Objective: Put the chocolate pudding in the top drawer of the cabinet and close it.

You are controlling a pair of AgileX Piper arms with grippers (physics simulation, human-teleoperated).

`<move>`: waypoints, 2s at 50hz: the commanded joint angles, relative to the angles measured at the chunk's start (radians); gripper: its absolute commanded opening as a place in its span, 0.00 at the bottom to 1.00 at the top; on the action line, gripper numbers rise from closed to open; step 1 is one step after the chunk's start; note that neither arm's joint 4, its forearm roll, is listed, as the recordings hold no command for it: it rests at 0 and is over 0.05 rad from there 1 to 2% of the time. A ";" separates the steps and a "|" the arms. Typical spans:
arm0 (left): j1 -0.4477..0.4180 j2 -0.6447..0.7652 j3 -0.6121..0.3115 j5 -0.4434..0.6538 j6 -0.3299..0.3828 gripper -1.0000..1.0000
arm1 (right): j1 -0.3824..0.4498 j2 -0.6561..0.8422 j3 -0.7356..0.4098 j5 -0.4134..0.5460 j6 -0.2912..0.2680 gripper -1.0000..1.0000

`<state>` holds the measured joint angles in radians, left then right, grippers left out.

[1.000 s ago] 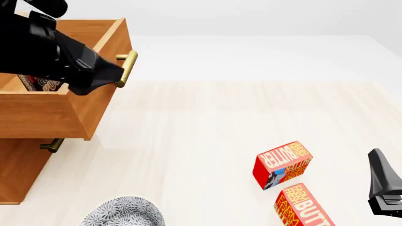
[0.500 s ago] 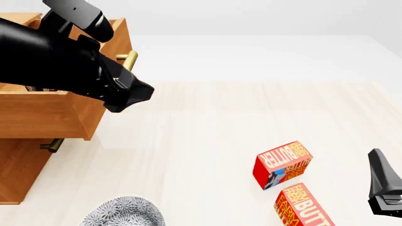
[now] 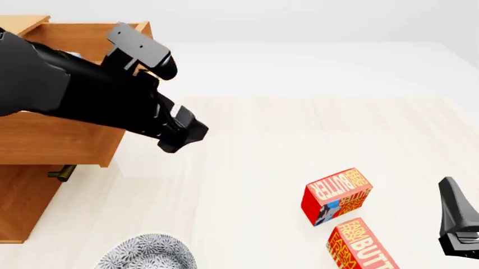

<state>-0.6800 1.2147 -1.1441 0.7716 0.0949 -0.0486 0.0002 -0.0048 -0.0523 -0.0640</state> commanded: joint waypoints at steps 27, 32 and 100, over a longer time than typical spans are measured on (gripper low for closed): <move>-0.069 0.045 0.116 -0.086 -0.182 1.00 | 0.009 0.000 0.001 0.010 0.013 1.00; -0.010 0.002 0.150 -0.078 -0.209 1.00 | 0.009 0.000 0.001 0.010 0.013 1.00; 0.256 -0.074 0.310 -0.242 -0.292 1.00 | 0.009 0.000 0.001 0.010 0.013 1.00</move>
<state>-0.4433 1.1364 -0.8760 0.5861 -0.1728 -0.0486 0.0002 -0.0048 -0.0523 -0.0640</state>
